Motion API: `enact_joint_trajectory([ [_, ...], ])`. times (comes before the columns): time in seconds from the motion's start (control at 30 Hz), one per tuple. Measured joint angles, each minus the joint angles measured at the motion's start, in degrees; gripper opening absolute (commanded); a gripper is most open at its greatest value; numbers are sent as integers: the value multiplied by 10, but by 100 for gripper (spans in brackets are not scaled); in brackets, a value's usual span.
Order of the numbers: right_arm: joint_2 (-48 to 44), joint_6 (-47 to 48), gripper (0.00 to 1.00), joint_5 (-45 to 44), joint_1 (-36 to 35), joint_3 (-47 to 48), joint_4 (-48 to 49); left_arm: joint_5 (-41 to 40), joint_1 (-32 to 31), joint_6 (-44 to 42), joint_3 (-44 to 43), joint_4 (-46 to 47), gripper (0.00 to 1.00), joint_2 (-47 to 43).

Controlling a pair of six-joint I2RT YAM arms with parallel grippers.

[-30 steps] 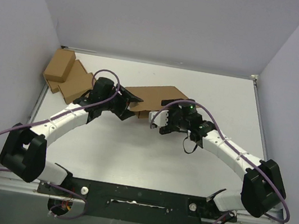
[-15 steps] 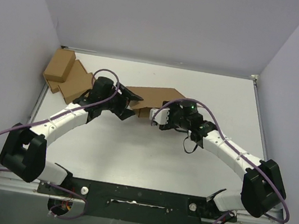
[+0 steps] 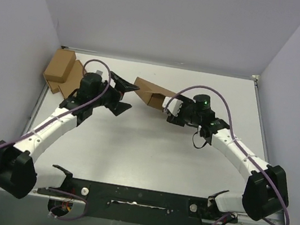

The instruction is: Fold the paper box

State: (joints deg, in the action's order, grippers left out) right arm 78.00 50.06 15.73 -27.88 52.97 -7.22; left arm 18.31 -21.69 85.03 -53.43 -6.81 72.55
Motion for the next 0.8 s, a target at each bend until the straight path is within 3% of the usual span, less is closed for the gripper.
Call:
enact_joint_trajectory([
  [0.2,0,-91,43,50,41,66,-60,-31,33,-59,0,-43,98,-95],
  [0.57,57,-365,43,261,144,241,-145,-77,43,-141,71,-88,98,-189],
  [0.8,143,-582,43,399,166,226,-114,-73,43,-224,101,-83,98,-212],
])
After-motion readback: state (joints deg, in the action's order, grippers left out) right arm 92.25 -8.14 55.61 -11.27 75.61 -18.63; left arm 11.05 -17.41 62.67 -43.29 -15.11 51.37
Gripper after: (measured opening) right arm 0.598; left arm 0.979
